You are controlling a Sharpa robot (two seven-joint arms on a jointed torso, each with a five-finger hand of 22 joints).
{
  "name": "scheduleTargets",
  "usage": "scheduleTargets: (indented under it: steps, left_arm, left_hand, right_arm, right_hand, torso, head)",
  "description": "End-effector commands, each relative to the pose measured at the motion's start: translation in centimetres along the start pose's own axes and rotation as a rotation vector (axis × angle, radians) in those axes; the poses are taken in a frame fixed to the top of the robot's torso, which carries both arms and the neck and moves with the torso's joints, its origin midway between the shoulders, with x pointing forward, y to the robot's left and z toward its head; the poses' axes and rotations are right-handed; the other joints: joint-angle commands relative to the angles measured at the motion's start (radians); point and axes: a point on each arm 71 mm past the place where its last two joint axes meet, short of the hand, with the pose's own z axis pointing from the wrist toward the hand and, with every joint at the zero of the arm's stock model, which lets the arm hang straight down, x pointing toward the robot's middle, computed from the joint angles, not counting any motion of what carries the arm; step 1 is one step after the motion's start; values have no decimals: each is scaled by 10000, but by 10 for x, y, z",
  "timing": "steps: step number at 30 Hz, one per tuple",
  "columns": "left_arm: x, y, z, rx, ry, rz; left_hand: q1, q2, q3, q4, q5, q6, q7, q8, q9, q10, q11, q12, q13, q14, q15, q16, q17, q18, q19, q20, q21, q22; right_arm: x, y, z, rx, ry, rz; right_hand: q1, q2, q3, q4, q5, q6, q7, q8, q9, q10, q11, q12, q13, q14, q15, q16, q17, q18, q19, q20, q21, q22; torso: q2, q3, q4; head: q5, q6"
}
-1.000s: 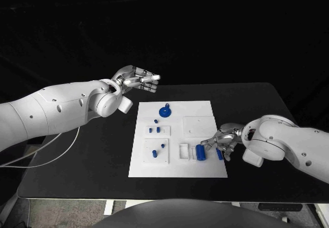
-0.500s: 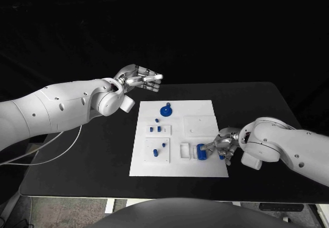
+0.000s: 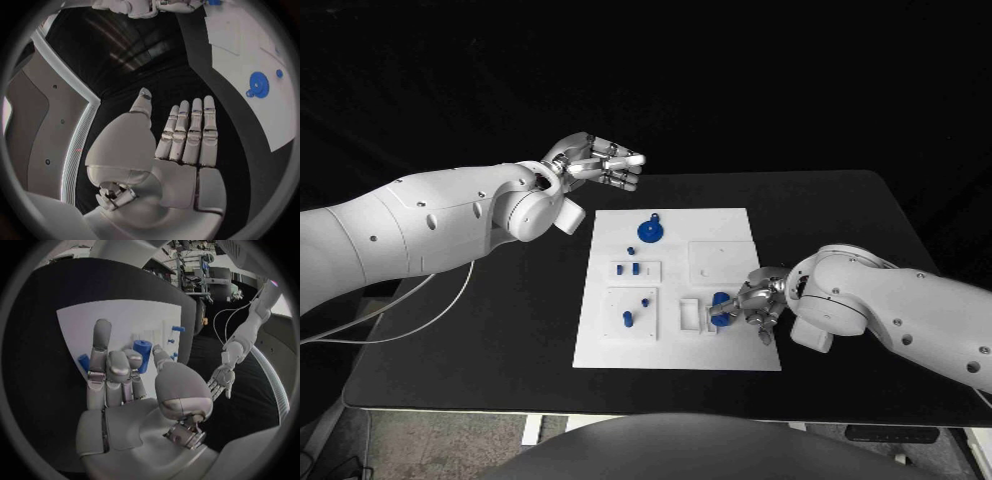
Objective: Assemble the parts on the task board
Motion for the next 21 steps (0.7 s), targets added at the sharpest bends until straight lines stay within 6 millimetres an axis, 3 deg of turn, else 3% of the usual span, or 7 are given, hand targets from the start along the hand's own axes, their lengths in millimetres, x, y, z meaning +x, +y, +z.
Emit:
scheduleTargets:
  steps: [1,7,9,12,15,21]
  left_arm:
    - [3,-1,1,132,191,-129]
    - [4,-2,1,121,268,-172]
    - [5,-2,1,112,297,-184]
    - [5,-2,1,97,329,-196]
    - [5,-2,1,83,339,-200]
    - [5,-1,1,51,390,-217]
  left_hand:
    - [23,75,-20,-32,-25,13,90,-5,-2,-16,64,-9,1,67,25,5,8,-64,56,3,39,-10]
    - [23,97,-26,-47,-25,8,112,-5,-3,-16,75,-10,1,78,27,5,8,-60,67,2,41,-9]
    - [23,97,-26,-47,-25,8,112,-5,-3,-16,75,-10,1,78,27,5,8,-60,67,2,41,-9]
    - [28,154,-36,-73,-25,19,139,-1,-1,7,95,-6,1,87,31,5,9,-55,79,3,42,-9]
    - [30,221,-109,-163,-24,24,147,-3,-1,15,101,-8,1,103,36,7,11,-45,83,8,40,-10]
    - [50,261,-122,-206,-23,28,155,-3,-1,24,103,-9,1,124,34,6,11,-42,90,7,42,-9]
  right_arm:
    - [5,-7,6,503,76,25]
    - [8,-9,12,637,149,11]
    - [9,-9,13,677,139,22]
    - [8,-12,14,754,76,82]
    - [7,-14,15,824,-13,159]
    - [4,-17,16,896,-212,346]
  right_hand:
    - [17,-86,9,-94,78,-55,19,-56,-135,-18,64,-35,14,-21,74,38,15,136,12,88,33,9]
    - [135,-27,67,-236,189,20,3,-52,-146,-16,55,-28,20,-22,69,41,24,138,13,87,29,18]
    - [185,105,122,-314,314,83,-11,-56,-144,-6,43,-17,28,-21,61,37,25,134,20,80,30,25]
    - [264,284,502,-539,110,195,-26,-62,-154,-1,19,-25,26,-20,49,34,31,117,21,62,22,29]
    - [270,386,968,-787,232,359,-59,-64,-161,3,-2,-39,20,-17,25,25,30,99,17,47,15,37]
    - [224,369,1760,-1145,1035,603,-118,-61,-197,1,-51,-70,6,-17,-9,2,23,74,21,15,7,48]
  torso:
    - [1,-2,-7]
    - [-4,-15,-15]
    - [-2,-11,-18]
    - [-2,-11,-17]
    - [1,-11,-13]
    - [-3,-9,-12]
  head:
    - [7,-10]
    - [15,-40]
    - [16,-40]
    - [11,-40]
    - [1,-40]
    - [-3,-40]
